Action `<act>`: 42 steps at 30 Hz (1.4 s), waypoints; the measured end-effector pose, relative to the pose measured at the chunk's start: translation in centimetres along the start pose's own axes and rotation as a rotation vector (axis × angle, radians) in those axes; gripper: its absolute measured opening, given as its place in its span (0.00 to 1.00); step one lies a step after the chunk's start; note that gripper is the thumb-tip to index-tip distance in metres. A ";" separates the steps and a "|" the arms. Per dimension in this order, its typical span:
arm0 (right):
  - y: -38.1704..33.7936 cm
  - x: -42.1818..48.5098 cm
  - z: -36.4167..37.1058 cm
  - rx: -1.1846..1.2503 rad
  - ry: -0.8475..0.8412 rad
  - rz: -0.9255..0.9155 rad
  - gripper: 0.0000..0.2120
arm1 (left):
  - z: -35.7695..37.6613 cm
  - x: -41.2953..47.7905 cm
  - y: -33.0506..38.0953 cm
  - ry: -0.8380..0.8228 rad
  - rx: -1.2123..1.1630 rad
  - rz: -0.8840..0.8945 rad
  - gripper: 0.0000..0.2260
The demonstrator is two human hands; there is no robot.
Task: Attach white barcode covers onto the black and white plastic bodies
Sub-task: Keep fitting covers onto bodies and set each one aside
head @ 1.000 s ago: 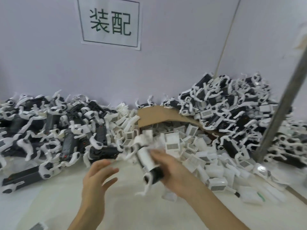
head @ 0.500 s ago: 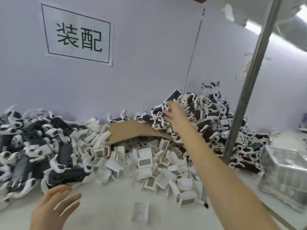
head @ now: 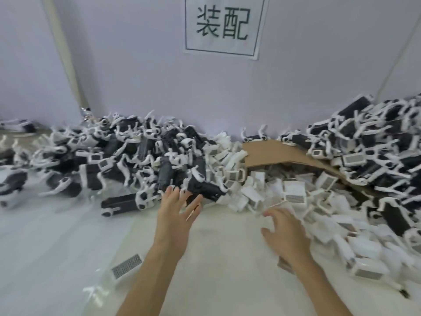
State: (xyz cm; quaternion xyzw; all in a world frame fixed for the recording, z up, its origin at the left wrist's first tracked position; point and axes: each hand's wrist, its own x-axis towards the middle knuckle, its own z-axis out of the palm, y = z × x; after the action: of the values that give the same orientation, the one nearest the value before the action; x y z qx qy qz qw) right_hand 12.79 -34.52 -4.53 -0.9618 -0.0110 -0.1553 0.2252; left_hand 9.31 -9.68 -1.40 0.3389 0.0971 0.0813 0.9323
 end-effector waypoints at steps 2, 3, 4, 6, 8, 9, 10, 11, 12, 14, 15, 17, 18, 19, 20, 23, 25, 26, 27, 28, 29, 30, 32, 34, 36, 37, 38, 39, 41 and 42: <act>0.0 -0.1 -0.1 0.165 0.033 -0.002 0.18 | -0.2 0.2 0.2 -0.003 -0.024 -0.029 0.24; -0.1 -0.1 -0.2 0.218 0.044 -0.004 0.20 | -0.3 0.3 0.3 0.001 -0.025 -0.035 0.24; -0.1 -0.2 -0.2 0.242 0.052 -0.015 0.21 | -0.4 0.4 0.3 0.010 -0.007 -0.032 0.23; -0.4 -0.3 -0.3 0.272 0.060 -0.051 0.22 | -0.4 0.5 0.0 0.046 0.130 0.018 0.21; -0.6 -0.3 -0.6 0.337 0.076 -0.071 0.22 | -0.1 0.5 -0.5 0.111 0.404 0.161 0.18; -0.8 -0.3 -0.8 0.377 0.086 -0.072 0.21 | -0.1 0.5 -0.9 0.133 0.559 0.271 0.18; -1.0 -0.3 -1.0 0.416 0.091 -0.072 0.21 | -0.1 0.4 -1.2 0.134 0.711 0.394 0.19; -1.2 -0.4 -1.2 0.450 0.092 -0.074 0.21 | -0.2 0.4 -1.5 0.122 0.858 0.514 0.22; -1.4 -0.5 -1.3 0.476 0.087 -0.080 0.21 | -0.4 0.5 -1.6 0.107 0.999 0.617 0.25; -1.7 -0.7 -1.6 0.518 0.071 -0.112 0.22 | -0.8 0.9 -2.0 0.049 1.264 0.740 0.33; -1.8 -0.8 -1.7 0.536 0.057 -0.135 0.23 | -0.9 1.1 -2.1 0.006 1.365 0.738 0.36; -2.1 -1.0 -1.8 0.551 0.023 -0.175 0.24 | -1.1 1.2 -2.3 -0.085 1.476 0.654 0.41; -2.1 -1.0 -1.7 0.549 0.004 -0.195 0.22 | -1.2 1.3 -2.4 -0.110 1.506 0.630 0.42; -2.1 -1.0 -1.6 0.548 -0.016 -0.211 0.20 | -1.3 1.3 -2.5 -0.109 1.522 0.641 0.42; -2.1 -1.0 -1.6 0.550 -0.036 -0.220 0.18 | -1.4 1.4 -2.5 -0.088 1.523 0.672 0.41; -2.1 -1.1 -1.4 0.558 -0.059 -0.217 0.16 | -1.6 1.4 -2.3 -0.029 1.607 0.712 0.39; -2.0 -1.0 -1.3 0.577 -0.054 -0.188 0.17 | -1.7 1.3 -2.4 -0.020 1.658 0.712 0.39; -2.0 -1.0 -1.3 0.603 -0.050 -0.170 0.17 | -1.6 1.3 -2.5 -0.017 1.639 0.723 0.38; -2.0 -0.9 -1.2 0.641 -0.045 -0.155 0.17 | -1.5 1.3 -2.6 -0.016 1.615 0.742 0.36; -2.0 -0.8 -1.2 0.690 -0.042 -0.145 0.15 | -1.5 1.2 -2.7 -0.020 1.604 0.771 0.33; -2.0 -0.7 -1.3 0.745 -0.045 -0.136 0.14 | -1.5 1.2 -2.8 -0.033 1.612 0.801 0.29; -2.0 -0.6 -1.4 0.805 -0.054 -0.125 0.12 | -1.5 1.2 -2.8 -0.056 1.638 0.822 0.26; -1.9 -0.4 -1.5 0.924 -0.096 -0.086 0.09 | -1.5 1.1 -2.9 -0.106 1.701 0.815 0.23; -2.0 -0.4 -1.5 1.007 -0.131 -0.034 0.09 | -1.5 1.2 -3.1 -0.093 1.697 0.808 0.23; -2.1 -0.4 -1.4 1.096 -0.150 0.024 0.09 | -1.7 1.4 -3.2 -0.060 1.730 0.808 0.25; -2.2 -0.4 -1.5 1.148 -0.170 0.043 0.09 | -1.8 1.4 -3.3 -0.058 1.777 0.790 0.26; -2.3 -0.5 -1.6 1.198 -0.201 0.051 0.08 | -1.9 1.5 -3.5 -0.060 1.812 0.762 0.26; -2.4 -0.5 -1.8 1.249 -0.242 0.052 0.09 | -2.0 1.5 -3.7 -0.059 1.814 0.733 0.25; -2.6 -0.7 -2.1 1.349 -0.341 0.060 0.15 | -2.1 1.5 -4.0 -0.044 1.764 0.683 0.24; -2.7 -0.7 -2.3 1.384 -0.380 0.072 0.18 | -2.1 1.5 -4.1 -0.042 1.745 0.660 0.24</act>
State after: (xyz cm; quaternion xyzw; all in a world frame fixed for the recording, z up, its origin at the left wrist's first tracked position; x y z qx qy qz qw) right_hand 11.23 -33.09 -1.67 -0.6087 -0.1141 0.0648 0.7825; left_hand 10.64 -11.11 -5.82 0.9312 0.0058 0.2345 0.2791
